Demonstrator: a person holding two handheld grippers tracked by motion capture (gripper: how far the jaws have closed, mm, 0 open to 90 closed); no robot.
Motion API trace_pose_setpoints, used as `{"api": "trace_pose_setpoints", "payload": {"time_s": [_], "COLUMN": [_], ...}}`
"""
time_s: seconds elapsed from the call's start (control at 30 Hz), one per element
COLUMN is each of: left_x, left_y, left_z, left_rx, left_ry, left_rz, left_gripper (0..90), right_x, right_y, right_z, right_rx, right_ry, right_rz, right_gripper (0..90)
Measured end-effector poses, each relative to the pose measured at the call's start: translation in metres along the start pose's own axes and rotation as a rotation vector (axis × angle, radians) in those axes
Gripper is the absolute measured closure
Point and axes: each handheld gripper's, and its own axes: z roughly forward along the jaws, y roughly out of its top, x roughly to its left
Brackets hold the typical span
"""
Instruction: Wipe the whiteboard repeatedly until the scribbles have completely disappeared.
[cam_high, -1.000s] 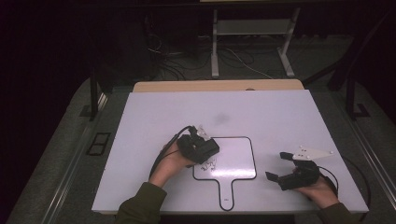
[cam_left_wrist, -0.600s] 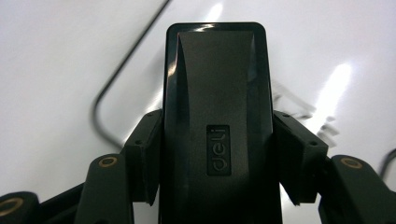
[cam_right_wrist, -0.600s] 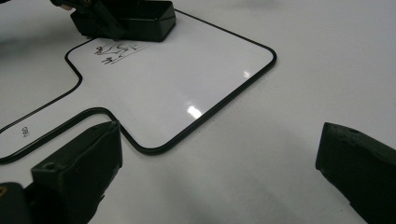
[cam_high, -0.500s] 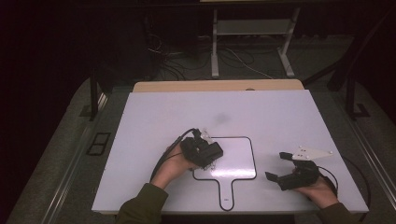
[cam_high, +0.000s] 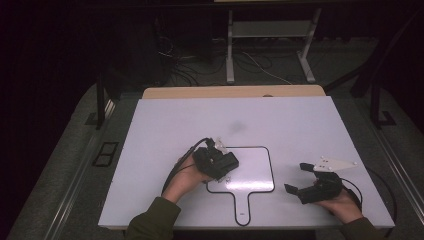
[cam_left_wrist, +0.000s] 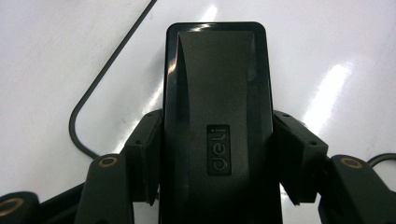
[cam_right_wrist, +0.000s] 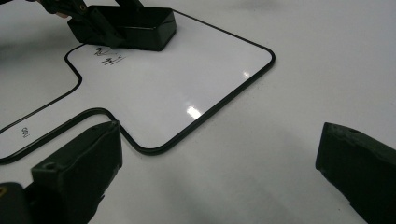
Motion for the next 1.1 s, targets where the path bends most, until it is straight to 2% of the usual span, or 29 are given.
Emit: {"api": "trace_pose_setpoints", "payload": {"time_s": [0.17, 0.37, 0.5, 0.57, 0.7, 0.87, 0.97, 1.03, 1.1], "left_x": [-0.011, -0.027, -0.016, -0.009, -0.001, -0.015, -0.029, -0.036, -0.033], "left_y": [-0.002, -0.004, -0.002, -0.001, -0.002, 0.002, 0.005, 0.006, 0.007], "left_z": [-0.002, -0.004, -0.002, -0.002, -0.002, 0.0, 0.001, 0.001, 0.001], "left_rx": [0.001, 0.002, 0.004, 0.011, 0.006, 0.002, 0.005, 0.012, 0.02], "left_ry": [-0.025, -0.042, -0.019, 0.01, 0.011, -0.031, -0.051, -0.049, -0.043], "left_rz": [0.004, 0.039, 0.032, 0.021, -0.008, 0.022, 0.063, 0.082, 0.081], "left_gripper": [39.6, 39.6, 39.6, 39.6, 39.6, 39.6, 39.6, 39.6, 39.6], "right_x": [0.0, 0.001, 0.001, 0.001, 0.001, 0.001, 0.002, 0.002, 0.001], "right_y": [0.0, 0.0, 0.001, 0.0, 0.0, 0.001, 0.001, 0.001, 0.001], "right_z": [0.001, 0.001, 0.001, 0.001, 0.001, 0.002, 0.002, 0.001, 0.001], "right_rx": [0.002, 0.001, 0.001, -0.001, 0.001, 0.004, 0.003, 0.003, 0.002], "right_ry": [0.002, 0.003, 0.003, 0.001, 0.001, 0.002, 0.002, 0.002, 0.001], "right_rz": [-0.003, -0.003, -0.007, -0.005, -0.002, -0.004, -0.003, -0.004, -0.005], "right_gripper": [0.0, 0.0, 0.0, 0.0, 0.0, 0.0, 0.0, 0.0, 0.0]}}
